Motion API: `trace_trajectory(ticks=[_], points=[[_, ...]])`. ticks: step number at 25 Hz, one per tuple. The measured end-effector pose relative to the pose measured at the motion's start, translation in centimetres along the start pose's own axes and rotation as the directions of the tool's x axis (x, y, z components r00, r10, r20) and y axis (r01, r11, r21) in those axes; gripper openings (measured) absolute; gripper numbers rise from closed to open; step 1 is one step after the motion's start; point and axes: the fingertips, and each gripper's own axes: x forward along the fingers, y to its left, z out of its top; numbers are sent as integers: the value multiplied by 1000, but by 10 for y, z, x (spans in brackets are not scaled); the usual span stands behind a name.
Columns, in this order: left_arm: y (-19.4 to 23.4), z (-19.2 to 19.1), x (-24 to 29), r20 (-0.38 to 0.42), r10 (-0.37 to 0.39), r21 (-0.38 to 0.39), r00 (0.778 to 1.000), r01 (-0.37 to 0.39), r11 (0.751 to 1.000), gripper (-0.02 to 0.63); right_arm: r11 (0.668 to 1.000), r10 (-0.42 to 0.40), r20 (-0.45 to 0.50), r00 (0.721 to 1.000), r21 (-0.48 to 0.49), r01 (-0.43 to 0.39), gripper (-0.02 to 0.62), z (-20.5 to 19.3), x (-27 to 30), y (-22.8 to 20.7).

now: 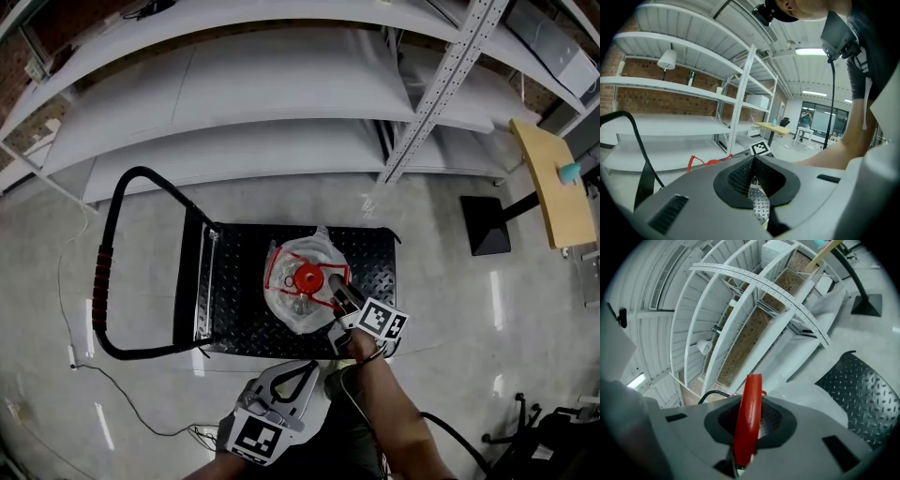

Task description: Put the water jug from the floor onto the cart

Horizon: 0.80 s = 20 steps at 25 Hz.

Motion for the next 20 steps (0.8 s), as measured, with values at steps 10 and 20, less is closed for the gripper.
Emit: trace_trajectory(ticks=[10,20], points=[[-11,33,-1,-18,22,-26,1000,-22,999,0,991,-22,-123,992,-131,5,95,13,-2,-1],[-14,62,-12,1,21,-40,1000,-21,999,0,850,-186,38,982,-495,180,133,71,-49,50]])
